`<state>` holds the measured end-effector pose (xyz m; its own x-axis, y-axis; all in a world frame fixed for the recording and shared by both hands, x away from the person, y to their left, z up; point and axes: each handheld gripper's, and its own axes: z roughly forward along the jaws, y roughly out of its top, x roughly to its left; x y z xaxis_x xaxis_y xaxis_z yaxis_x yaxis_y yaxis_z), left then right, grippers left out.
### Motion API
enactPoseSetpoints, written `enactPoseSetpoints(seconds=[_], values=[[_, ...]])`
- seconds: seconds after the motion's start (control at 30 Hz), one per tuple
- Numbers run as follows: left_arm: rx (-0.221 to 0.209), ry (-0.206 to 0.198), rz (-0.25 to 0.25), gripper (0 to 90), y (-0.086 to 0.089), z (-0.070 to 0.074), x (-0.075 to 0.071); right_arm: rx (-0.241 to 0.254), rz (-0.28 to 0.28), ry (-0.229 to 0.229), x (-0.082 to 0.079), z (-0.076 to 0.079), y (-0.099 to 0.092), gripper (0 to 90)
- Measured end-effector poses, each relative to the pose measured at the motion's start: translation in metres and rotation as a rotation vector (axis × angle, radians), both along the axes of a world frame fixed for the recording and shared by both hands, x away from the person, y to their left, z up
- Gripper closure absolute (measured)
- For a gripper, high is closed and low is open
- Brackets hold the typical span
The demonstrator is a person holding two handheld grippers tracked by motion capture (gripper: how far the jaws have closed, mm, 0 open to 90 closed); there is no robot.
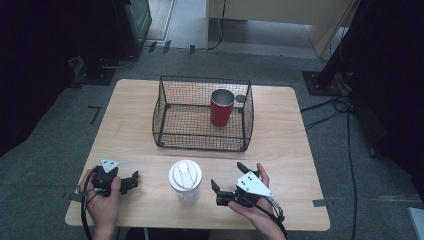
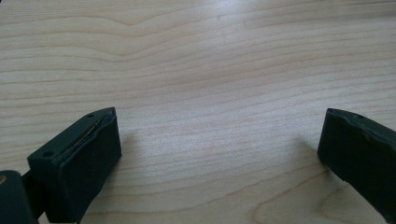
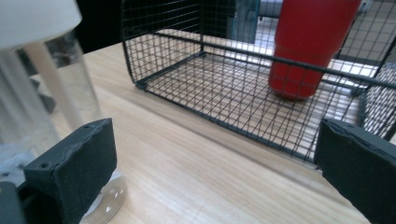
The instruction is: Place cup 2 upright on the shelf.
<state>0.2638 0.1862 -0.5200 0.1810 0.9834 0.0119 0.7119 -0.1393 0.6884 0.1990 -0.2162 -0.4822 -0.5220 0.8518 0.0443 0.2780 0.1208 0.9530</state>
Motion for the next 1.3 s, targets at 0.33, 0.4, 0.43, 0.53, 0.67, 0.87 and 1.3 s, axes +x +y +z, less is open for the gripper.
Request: enactPoseSetpoints(seconds=[0.33, 0.4, 0.43, 0.53, 0.67, 0.87, 1.3], values=[[0.0, 0.0, 0.0, 0.1, 0.0, 0.0, 0.0, 0.012, 0.094, 0.005, -0.007, -0.004, 0.009, 0.0], [0.0, 0.0, 0.0, 0.1, 0.0, 0.0, 0.0, 0.02, 0.12, 0.009, -0.01, -0.005, 0.013, 0.0], [0.0, 0.0, 0.0, 0.1, 0.0, 0.0, 0.0, 0.02, 0.12, 0.009, -0.01, -0.005, 0.013, 0.0], [0.0, 0.0, 0.0, 0.1, 0.0, 0.0, 0.0, 0.037, 0.145, 0.003, -0.013, -0.006, 0.018, 0.0], [0.0, 0.0, 0.0, 0.1, 0.0, 0.0, 0.0, 0.051, 0.189, -0.002, -0.016, -0.006, 0.027, 0.0], [-0.002, -0.002, 0.001, 0.1, 0.0, 0.0, 0.0, 0.051, 0.218, -0.004, -0.015, -0.003, 0.038, 0.0], [-0.002, -0.002, 0.001, 0.1, 0.0, 0.0, 0.0, 0.067, 0.267, -0.027, -0.01, 0.008, 0.066, 0.0]])
